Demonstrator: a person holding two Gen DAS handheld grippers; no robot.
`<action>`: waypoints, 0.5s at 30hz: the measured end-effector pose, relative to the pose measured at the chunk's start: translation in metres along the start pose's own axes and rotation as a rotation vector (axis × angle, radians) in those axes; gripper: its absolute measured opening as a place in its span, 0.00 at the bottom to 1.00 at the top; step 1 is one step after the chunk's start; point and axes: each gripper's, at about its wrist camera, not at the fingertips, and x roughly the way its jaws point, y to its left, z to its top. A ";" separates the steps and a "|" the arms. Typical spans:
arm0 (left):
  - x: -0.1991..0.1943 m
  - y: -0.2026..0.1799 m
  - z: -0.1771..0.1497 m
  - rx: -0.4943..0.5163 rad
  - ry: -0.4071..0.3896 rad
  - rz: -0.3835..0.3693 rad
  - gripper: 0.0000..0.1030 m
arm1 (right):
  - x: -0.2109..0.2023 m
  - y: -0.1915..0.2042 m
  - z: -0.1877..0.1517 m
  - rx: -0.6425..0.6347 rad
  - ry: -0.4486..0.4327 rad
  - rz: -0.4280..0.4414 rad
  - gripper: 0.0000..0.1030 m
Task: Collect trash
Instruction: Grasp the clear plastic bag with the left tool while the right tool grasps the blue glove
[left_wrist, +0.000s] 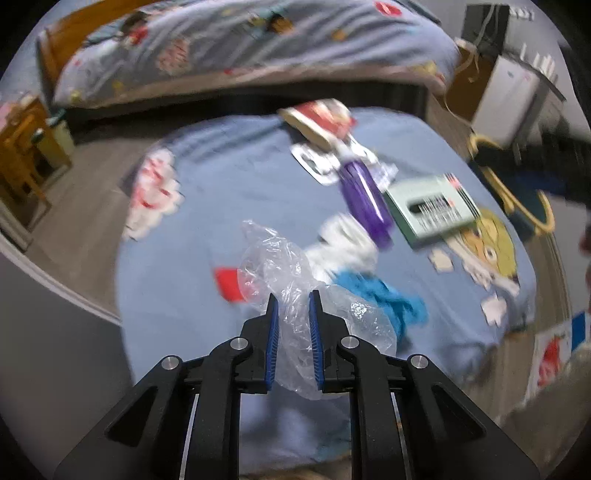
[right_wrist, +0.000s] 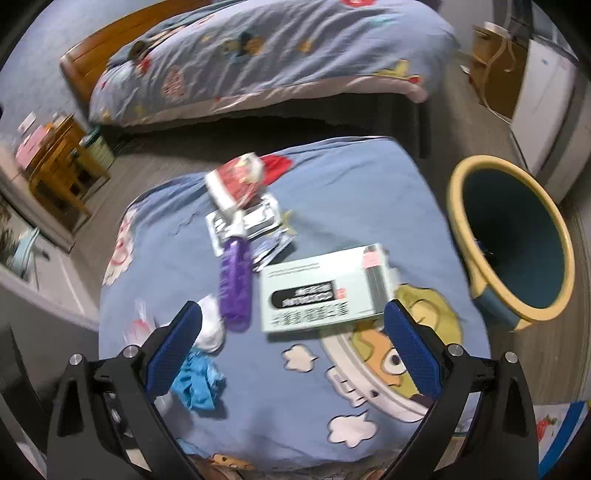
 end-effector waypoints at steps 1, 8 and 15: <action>-0.002 0.006 0.004 -0.011 -0.012 0.009 0.16 | 0.001 0.006 -0.003 -0.016 0.002 0.006 0.93; -0.004 0.034 0.013 -0.078 -0.041 0.038 0.16 | 0.020 0.049 -0.035 -0.126 0.060 0.041 0.87; -0.003 0.041 0.015 -0.092 -0.047 0.036 0.16 | 0.048 0.086 -0.066 -0.260 0.158 0.055 0.69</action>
